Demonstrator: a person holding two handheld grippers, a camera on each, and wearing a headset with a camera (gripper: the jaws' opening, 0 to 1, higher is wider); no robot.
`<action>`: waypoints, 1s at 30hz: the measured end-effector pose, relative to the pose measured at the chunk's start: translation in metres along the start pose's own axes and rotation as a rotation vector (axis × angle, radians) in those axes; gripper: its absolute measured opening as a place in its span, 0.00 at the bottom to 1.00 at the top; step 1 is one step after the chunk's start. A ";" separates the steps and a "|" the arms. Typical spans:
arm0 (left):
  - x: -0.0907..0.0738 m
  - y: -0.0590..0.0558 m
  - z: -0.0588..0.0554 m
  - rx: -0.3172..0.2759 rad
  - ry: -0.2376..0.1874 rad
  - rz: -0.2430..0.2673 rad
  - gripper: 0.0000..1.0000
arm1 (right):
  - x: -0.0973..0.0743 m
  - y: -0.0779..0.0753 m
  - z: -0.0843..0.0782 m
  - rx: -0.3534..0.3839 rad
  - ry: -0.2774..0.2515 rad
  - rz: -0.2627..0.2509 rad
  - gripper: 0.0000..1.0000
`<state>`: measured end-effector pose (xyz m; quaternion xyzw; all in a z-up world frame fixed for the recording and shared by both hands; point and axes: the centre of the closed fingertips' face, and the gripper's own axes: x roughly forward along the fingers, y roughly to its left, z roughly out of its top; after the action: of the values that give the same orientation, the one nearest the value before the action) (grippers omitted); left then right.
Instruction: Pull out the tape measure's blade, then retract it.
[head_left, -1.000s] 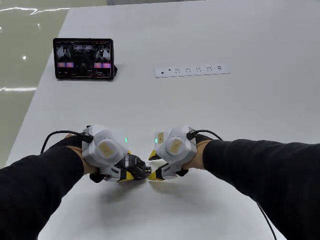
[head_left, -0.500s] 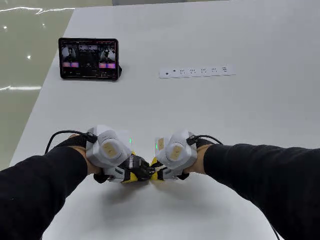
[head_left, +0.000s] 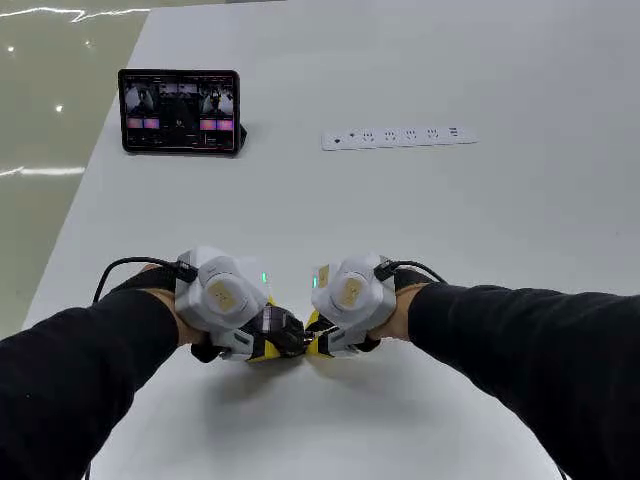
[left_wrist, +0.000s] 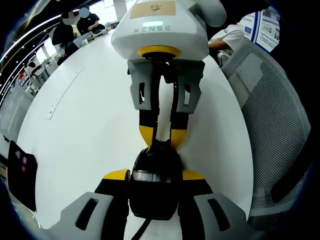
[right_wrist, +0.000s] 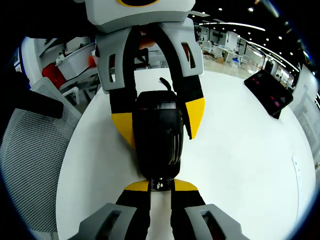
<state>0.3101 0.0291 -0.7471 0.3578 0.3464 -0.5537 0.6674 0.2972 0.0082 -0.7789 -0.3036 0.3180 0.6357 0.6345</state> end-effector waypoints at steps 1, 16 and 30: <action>0.000 0.000 0.000 0.000 0.000 0.001 0.33 | 0.000 0.000 0.000 -0.006 -0.001 0.002 0.11; -0.001 0.000 -0.001 0.002 -0.004 0.008 0.33 | -0.001 0.000 0.000 -0.013 -0.039 0.032 0.10; -0.001 0.000 -0.001 0.008 -0.001 0.008 0.33 | -0.003 0.000 -0.002 -0.018 -0.038 0.019 0.10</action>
<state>0.3096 0.0300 -0.7468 0.3616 0.3422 -0.5525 0.6685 0.2972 0.0051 -0.7781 -0.2941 0.3033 0.6501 0.6316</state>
